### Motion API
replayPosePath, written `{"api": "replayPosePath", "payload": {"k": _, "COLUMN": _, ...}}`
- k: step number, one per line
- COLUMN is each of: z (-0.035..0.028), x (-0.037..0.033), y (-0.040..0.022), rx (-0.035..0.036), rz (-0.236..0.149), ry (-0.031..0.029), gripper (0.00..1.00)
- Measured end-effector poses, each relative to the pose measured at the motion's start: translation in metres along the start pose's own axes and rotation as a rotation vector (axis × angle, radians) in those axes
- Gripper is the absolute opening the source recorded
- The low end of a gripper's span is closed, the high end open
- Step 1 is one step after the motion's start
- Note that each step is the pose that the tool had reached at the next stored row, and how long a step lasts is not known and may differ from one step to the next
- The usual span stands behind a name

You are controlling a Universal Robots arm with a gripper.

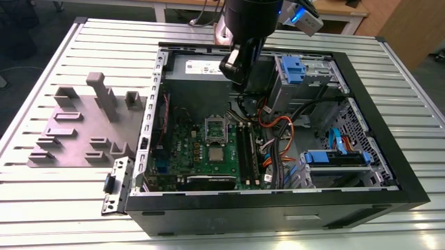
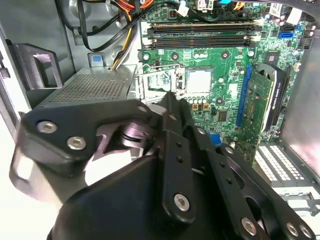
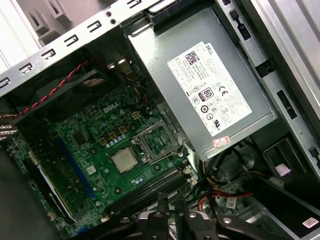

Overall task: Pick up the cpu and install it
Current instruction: 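Close the cpu cover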

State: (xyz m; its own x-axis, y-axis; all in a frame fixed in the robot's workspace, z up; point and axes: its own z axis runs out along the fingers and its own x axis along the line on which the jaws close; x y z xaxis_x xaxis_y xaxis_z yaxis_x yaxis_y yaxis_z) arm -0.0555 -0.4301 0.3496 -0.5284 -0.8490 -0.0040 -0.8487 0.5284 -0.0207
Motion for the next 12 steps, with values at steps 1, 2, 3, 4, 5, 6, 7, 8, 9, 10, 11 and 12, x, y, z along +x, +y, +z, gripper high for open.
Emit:
{"api": "replayPosePath", "payload": {"k": 1, "z": 0.0, "x": 0.0, "y": 0.0, "rx": 0.0002, "rz": 0.0, "ry": 0.0003, "gripper": 0.24}}
{"api": "replayPosePath", "payload": {"k": 2, "z": 0.0, "x": 0.0, "y": 0.0, "rx": 0.0004, "rz": 0.0, "ry": 0.0007, "gripper": 0.24}}
{"api": "replayPosePath", "payload": {"k": 3, "z": 0.0, "x": 0.0, "y": 0.0, "rx": 0.0006, "rz": 0.0, "ry": 0.001, "gripper": 0.29}}
{"api": "replayPosePath", "payload": {"k": 4, "z": 0.0, "x": 0.0, "y": 0.0, "rx": 0.0008, "rz": 0.0, "ry": 0.0014, "gripper": 0.35}}
{"api": "replayPosePath", "payload": {"k": 5, "z": 0.0, "x": 0.0, "y": 0.0, "rx": 0.0011, "rz": 0.0, "ry": 0.0018, "gripper": 0.41}}
{"api": "replayPosePath", "payload": {"k": 6, "z": 0.0, "x": 0.0, "y": 0.0, "rx": 0.0013, "rz": 0.0, "ry": 0.0021, "gripper": 0.41}}
{"api": "replayPosePath", "payload": {"k": 7, "z": 0.0, "x": 0.0, "y": 0.0, "rx": 0.0015, "rz": 0.0, "ry": 0.0025, "gripper": 0.47}}
{"api": "replayPosePath", "payload": {"k": 8, "z": 0.0, "x": 0.0, "y": 0.0, "rx": 0.0017, "rz": 0.0, "ry": 0.0029, "gripper": 0.47}}
{"api": "replayPosePath", "payload": {"k": 9, "z": 0.0, "x": 0.0, "y": 0.0, "rx": 0.002, "rz": 0.0, "ry": 0.0033, "gripper": 0.47}}
{"api": "replayPosePath", "payload": {"k": 10, "z": 0.0, "x": 0.0, "y": 0.0, "rx": 0.0022, "rz": 0.0, "ry": 0.0035, "gripper": 0.47}}
{"api": "replayPosePath", "payload": {"k": 11, "z": 0.0, "x": 0.0, "y": 0.0, "rx": 0.0024, "rz": 0.0, "ry": 0.0038, "gripper": 0.47}}
{"api": "replayPosePath", "payload": {"k": 12, "z": 0.0, "x": 0.0, "y": 0.0, "rx": 0.0026, "rz": 0.0, "ry": 0.0043, "gripper": 0.46}}
